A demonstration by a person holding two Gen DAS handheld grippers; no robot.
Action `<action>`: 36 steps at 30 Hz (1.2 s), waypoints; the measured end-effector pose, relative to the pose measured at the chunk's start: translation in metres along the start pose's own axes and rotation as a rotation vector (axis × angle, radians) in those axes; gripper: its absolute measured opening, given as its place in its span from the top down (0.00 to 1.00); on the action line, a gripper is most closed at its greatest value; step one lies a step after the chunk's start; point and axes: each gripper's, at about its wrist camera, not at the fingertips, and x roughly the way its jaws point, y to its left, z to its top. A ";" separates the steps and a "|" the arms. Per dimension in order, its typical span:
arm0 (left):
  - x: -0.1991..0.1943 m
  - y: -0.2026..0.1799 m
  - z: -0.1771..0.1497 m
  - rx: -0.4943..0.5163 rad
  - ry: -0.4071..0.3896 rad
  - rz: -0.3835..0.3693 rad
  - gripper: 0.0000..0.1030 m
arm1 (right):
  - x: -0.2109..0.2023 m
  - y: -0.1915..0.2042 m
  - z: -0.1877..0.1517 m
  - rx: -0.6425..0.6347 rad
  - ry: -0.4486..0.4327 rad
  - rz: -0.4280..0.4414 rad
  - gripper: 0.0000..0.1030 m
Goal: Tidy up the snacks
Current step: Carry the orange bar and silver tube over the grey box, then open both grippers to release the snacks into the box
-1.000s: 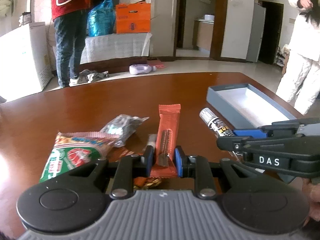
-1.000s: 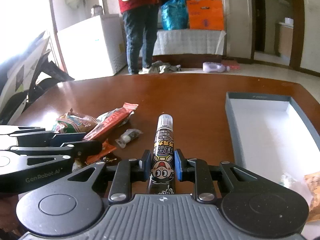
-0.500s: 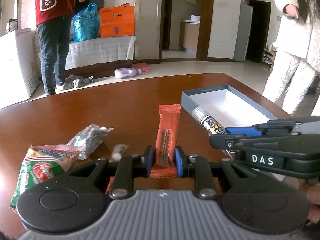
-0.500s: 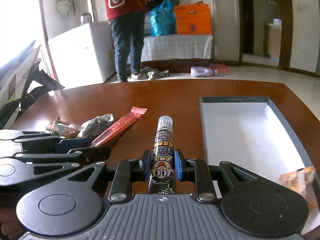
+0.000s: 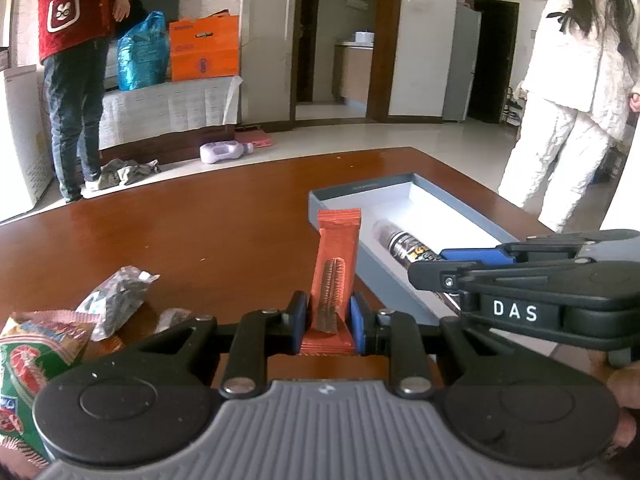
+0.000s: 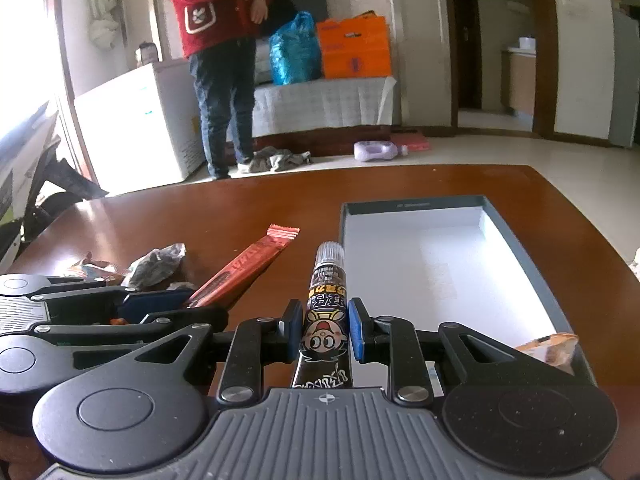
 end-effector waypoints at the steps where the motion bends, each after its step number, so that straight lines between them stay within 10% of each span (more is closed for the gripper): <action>1: 0.001 -0.003 0.001 0.004 -0.002 -0.004 0.80 | 0.000 -0.003 0.000 0.001 0.000 -0.004 0.75; 7: 0.011 -0.024 0.007 0.011 -0.011 -0.039 0.80 | -0.004 -0.020 -0.003 0.019 -0.007 -0.032 0.89; 25: 0.054 -0.089 0.011 0.020 0.025 -0.139 0.80 | -0.017 -0.080 -0.005 0.141 -0.058 -0.157 0.84; 36: 0.054 -0.103 0.009 0.052 -0.011 -0.158 0.54 | -0.020 -0.085 -0.008 0.127 -0.082 -0.184 0.30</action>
